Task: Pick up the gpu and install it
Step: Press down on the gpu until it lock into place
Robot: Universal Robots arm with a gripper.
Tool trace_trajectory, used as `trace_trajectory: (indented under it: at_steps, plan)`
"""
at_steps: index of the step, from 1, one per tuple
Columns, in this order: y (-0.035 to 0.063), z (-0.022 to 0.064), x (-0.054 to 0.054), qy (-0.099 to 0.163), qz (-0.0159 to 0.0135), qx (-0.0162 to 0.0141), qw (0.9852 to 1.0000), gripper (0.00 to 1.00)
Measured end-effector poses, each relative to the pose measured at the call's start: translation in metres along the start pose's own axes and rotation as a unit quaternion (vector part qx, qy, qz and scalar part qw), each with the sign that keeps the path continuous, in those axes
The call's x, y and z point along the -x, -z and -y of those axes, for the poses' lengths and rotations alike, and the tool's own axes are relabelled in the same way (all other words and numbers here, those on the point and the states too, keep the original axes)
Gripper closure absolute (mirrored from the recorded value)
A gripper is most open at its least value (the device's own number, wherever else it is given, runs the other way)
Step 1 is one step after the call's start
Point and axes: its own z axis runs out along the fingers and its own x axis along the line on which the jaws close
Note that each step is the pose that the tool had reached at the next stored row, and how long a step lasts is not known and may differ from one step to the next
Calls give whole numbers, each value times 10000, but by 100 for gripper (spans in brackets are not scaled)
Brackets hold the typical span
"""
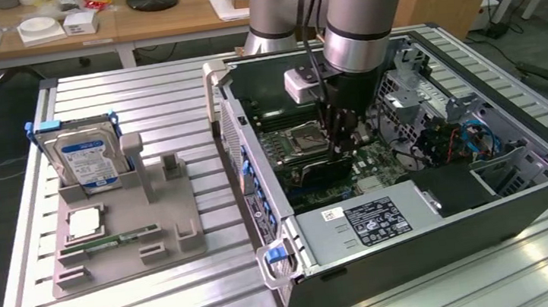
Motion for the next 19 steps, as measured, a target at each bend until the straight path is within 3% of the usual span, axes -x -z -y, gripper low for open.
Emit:
trace_trajectory:
  at_steps: [6, 12, 19]
  plan:
    - [-13, -1, 0, 0, 0, 0, 10000, 90]
    - [60, -2, 1, -1, 1, -1, 10000, 90]
    - [63, -188, 10, 0, 1, 0, 10000, 90]
